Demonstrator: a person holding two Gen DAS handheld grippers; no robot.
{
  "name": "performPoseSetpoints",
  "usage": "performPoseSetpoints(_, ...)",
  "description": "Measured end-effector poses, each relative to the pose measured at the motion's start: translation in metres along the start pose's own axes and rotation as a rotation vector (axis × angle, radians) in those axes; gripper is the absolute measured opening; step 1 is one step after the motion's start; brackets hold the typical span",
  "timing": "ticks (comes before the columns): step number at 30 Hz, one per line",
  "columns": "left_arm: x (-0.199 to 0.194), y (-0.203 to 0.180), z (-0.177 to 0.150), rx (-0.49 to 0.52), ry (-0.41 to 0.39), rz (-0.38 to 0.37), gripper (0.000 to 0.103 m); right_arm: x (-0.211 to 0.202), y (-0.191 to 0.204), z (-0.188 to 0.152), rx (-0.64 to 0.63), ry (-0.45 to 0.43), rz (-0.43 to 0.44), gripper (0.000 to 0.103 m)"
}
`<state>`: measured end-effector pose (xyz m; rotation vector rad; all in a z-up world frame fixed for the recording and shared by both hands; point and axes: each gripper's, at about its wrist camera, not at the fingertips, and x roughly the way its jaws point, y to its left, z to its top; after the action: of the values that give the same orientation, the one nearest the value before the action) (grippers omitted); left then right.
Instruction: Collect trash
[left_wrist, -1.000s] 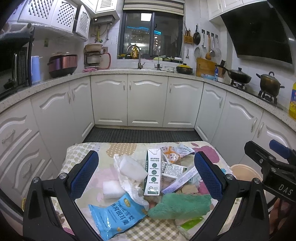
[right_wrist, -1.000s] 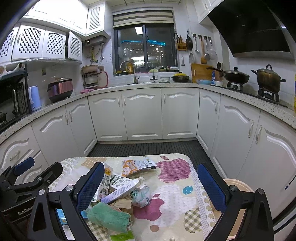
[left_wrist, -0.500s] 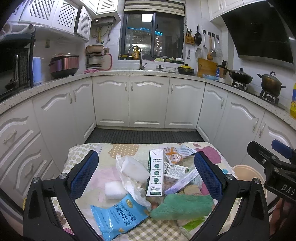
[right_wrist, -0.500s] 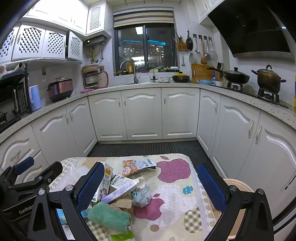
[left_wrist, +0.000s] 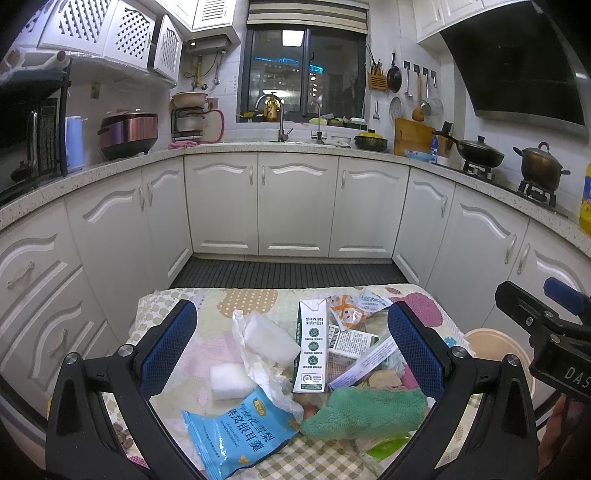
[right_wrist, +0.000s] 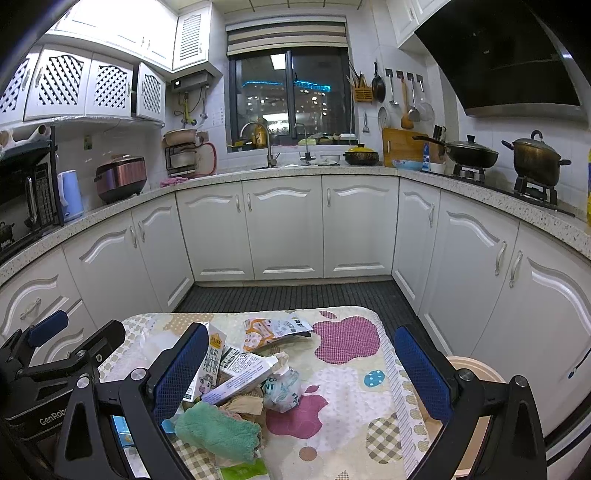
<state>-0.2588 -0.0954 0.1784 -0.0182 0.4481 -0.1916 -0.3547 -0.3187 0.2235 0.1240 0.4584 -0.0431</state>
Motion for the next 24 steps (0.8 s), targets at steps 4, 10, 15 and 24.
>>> performPoseSetpoints(4,0.0003,-0.0005,-0.0004,0.001,0.001,0.001,0.103,-0.0003,-0.0003,-0.0004,0.000,0.001,0.000,0.100)
performPoseSetpoints(10,0.0005,0.0005,0.0000,-0.003,-0.002,0.001,0.103,-0.0009,0.0000,-0.0006,-0.002,0.002,0.004,0.100)
performPoseSetpoints(15,0.0005,0.0014,0.0001,-0.005,-0.004,0.003,0.103,-0.0019,0.0012,0.0000,-0.004,-0.001,0.006,0.100)
performPoseSetpoints(24,0.0037,0.0049,0.0004,-0.015,0.003,0.018,0.103,-0.0001,0.0020,-0.0022,-0.003,0.006,0.006,0.100)
